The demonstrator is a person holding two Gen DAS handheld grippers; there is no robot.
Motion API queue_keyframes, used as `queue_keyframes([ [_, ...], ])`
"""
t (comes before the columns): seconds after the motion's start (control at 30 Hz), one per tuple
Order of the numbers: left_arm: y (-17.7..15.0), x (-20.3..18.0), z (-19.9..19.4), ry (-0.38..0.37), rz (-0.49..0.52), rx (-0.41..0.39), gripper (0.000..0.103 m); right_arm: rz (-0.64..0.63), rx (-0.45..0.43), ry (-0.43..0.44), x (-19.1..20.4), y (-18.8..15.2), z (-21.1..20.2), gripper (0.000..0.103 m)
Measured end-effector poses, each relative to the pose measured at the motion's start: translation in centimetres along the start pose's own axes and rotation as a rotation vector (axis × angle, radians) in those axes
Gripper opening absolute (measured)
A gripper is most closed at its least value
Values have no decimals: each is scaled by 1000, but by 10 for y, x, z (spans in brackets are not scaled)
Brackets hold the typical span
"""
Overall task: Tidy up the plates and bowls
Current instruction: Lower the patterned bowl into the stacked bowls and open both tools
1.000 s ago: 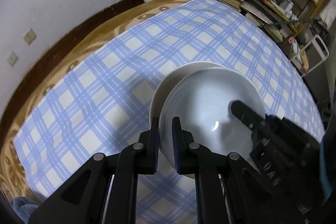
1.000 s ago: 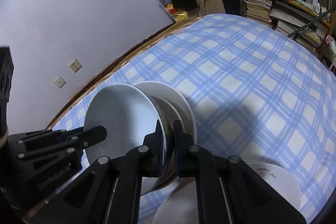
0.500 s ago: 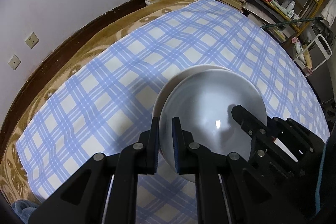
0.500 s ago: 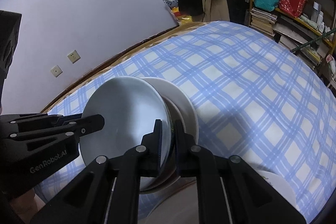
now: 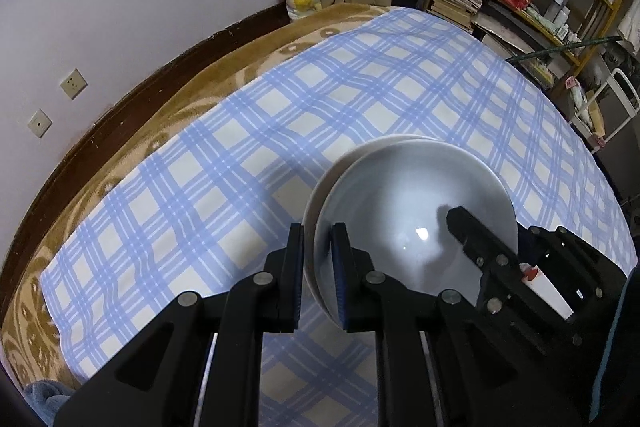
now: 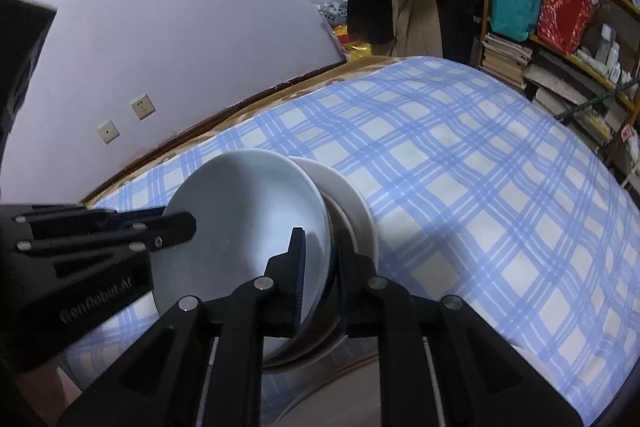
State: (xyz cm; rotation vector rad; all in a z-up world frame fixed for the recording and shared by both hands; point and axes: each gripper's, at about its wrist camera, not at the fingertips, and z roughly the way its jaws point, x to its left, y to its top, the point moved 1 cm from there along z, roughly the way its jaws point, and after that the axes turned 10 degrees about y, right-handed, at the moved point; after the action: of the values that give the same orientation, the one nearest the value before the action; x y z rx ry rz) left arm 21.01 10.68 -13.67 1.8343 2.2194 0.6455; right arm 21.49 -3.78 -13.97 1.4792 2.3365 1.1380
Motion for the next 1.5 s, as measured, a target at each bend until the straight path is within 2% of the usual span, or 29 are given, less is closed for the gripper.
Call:
queue_keyframes([
  [0.13, 0, -5, 1, 27, 26, -5, 15, -7, -10, 11, 3, 0, -1, 27],
  [0.23, -1, -8, 0, 49, 35, -18, 15, -28, -24, -4, 6, 0, -4, 27],
  [0.37, 0, -4, 1, 33, 17, -12, 15, -39, -35, -19, 8, -2, -5, 27],
  [0.53, 0, -3, -1, 51, 6, -25, 15, -63, -55, -39, 14, -5, -6, 27],
  [0.63, 1, 0, -8, 90, -4, -70, 15, -59, -67, -40, 13, -6, -9, 27],
  [0.67, 1, 0, -9, 99, -1, -80, 15, -62, -76, -41, 13, -6, -11, 29],
  [0.77, 2, 4, -9, 65, -27, -64, 14, -93, -135, -56, 18, -4, -21, 65],
  [0.87, 5, 10, -10, 55, -48, -68, 14, -77, -145, -15, 16, -1, -26, 66],
  [0.93, 7, 16, -11, 48, -68, -68, 18, -64, -145, -17, 13, 1, -27, 70],
  [1.0, 10, 24, -9, 45, -94, -59, 18, -58, -141, -26, 9, 4, -30, 83],
  [1.1, 14, 35, -3, 33, -113, -24, 22, -38, -140, -32, 0, 7, -35, 88],
  [1.17, 16, 42, -1, 12, -121, -9, 33, -16, -129, -36, -8, 10, -38, 94],
  [1.27, 18, 54, 0, 28, -131, -19, 47, 22, -122, -38, -20, 12, -42, 101],
  [1.4, 19, 63, 3, 24, -107, -15, 55, 82, -93, -35, -37, 14, -44, 103],
  [1.43, 18, 65, 4, 16, -111, -2, 59, 104, -85, -41, -43, 14, -44, 103],
  [1.5, 17, 69, 8, -31, -129, 35, 60, 155, -84, -44, -54, 13, -46, 103],
])
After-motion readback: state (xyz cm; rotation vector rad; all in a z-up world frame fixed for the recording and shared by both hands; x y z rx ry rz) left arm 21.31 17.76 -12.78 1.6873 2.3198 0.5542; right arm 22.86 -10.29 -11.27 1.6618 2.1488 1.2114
